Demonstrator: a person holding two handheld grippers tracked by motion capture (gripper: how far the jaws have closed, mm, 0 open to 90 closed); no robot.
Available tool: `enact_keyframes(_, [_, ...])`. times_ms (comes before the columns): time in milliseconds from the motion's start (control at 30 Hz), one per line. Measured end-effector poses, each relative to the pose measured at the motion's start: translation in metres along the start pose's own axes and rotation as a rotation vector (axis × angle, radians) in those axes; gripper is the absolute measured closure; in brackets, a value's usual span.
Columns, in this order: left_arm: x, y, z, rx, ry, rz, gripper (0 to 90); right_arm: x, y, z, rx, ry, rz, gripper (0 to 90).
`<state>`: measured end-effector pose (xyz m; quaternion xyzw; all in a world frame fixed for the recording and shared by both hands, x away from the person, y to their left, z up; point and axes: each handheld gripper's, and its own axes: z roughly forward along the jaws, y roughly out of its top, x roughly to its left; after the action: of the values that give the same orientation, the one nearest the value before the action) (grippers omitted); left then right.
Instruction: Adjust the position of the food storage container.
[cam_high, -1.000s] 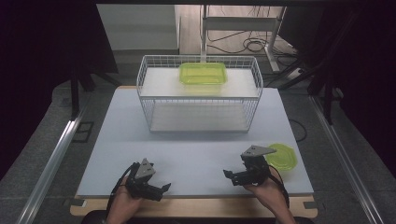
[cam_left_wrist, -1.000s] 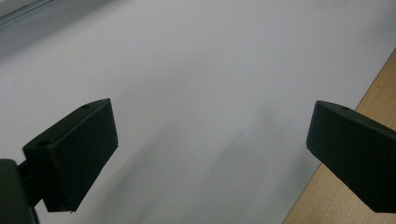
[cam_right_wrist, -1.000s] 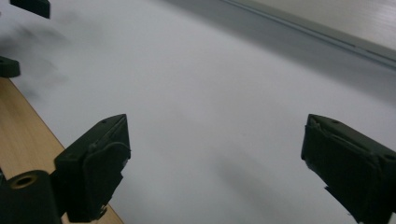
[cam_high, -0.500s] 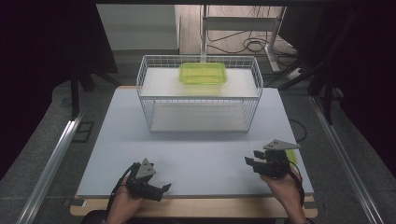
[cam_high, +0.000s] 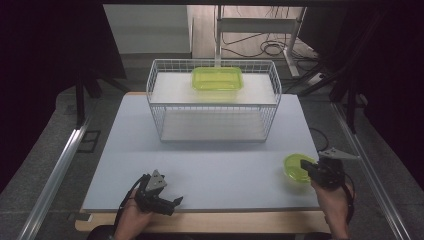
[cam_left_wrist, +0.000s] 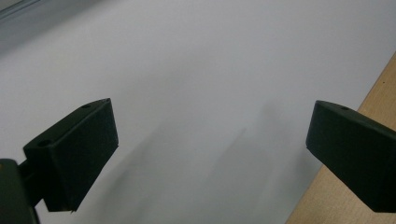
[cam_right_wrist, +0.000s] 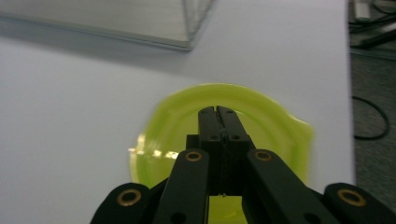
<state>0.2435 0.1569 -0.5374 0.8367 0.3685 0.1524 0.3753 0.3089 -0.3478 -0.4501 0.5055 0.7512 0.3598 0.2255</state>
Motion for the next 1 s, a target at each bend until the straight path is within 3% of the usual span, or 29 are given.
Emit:
enact_keyframes(167, [0.0, 0.0, 0.0, 0.003, 0.001, -0.001, 2.1, -0.02, -0.006, -0.006, -0.01, -0.072, 0.037, 89.0])
enact_keyframes(433, [0.0, 0.0, 0.001, 0.005, 0.0, -0.001, 2.1, -0.04, -0.014, -0.003, -0.011, -0.129, 0.07, 89.0])
enact_keyframes(667, [0.0, 0.0, 0.001, 0.009, 0.001, 0.001, 2.1, -0.049, -0.02, 0.005, 0.014, -0.131, 0.097, 88.8])
enact_keyframes(1000, [0.0, 0.0, 0.002, 0.013, 0.004, 0.004, 2.1, -0.043, -0.021, 0.012, 0.045, -0.115, 0.092, 88.2])
